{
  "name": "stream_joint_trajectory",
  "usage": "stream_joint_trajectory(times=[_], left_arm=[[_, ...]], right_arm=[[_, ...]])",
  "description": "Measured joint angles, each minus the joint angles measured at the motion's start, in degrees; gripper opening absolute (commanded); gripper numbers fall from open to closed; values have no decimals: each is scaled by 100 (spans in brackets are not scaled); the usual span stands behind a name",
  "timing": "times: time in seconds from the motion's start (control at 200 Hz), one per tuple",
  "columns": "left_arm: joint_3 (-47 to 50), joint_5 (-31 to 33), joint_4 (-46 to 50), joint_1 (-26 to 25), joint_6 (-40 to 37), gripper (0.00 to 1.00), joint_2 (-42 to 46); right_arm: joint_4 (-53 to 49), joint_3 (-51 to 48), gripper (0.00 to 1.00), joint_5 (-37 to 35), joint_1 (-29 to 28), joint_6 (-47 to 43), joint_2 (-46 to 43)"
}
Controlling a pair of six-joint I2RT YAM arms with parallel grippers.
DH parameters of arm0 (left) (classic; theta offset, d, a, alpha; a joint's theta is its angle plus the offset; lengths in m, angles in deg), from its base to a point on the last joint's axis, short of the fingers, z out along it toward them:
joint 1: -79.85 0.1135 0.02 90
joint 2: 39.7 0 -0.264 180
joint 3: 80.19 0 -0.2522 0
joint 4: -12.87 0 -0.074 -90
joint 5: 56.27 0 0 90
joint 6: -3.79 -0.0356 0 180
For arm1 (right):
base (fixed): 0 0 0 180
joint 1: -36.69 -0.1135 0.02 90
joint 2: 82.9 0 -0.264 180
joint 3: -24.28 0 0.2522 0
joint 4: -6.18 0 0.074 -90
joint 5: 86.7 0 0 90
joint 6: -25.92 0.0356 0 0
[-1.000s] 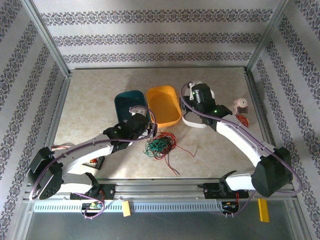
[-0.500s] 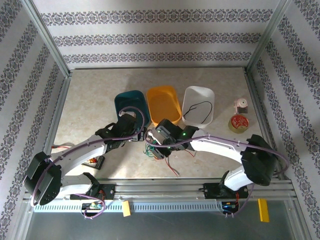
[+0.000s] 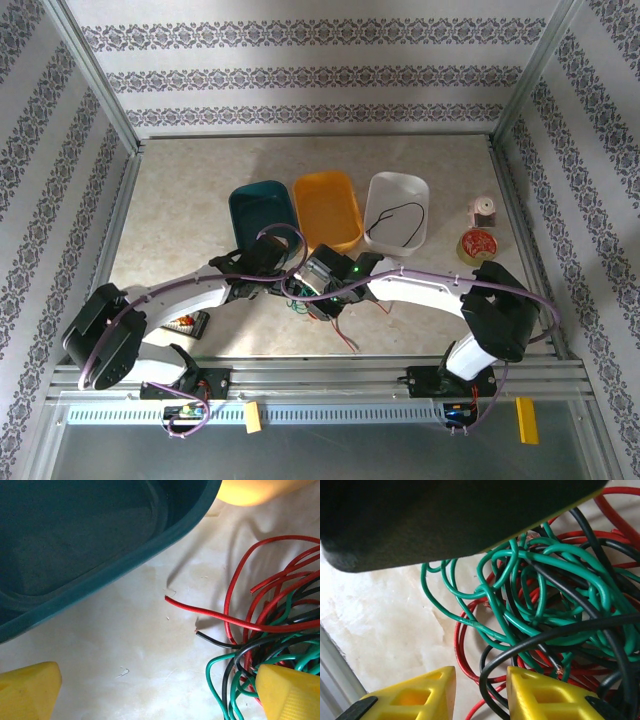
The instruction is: Untangle the cables
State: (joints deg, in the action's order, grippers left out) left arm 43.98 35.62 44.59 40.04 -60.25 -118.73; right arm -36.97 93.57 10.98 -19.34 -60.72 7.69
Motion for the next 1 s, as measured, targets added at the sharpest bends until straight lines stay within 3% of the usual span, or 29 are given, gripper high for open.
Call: stream_joint_trajectory(times=[0.16, 0.31, 0.565, 0.88, 1.0], left_arm=[[-9, 0, 28, -33, -50, 99, -17], [-28, -138, 11, -101, -155, 99, -59], [-153, -1123, -426, -295, -573, 99, -186], [-328, -1172, -839, -295, -761, 100, -968], [-385, -1178, -935, -295, -800, 94, -1141]], right_arm=[[-72, 15, 0, -136, 2, -92, 0], [-216, 15, 0, -170, 20, -74, -136], [-142, 15, 0, -44, 542, 15, -1215], [157, 15, 0, 581, 1386, 592, -1827], [267, 15, 0, 638, 1580, 828, -2144]])
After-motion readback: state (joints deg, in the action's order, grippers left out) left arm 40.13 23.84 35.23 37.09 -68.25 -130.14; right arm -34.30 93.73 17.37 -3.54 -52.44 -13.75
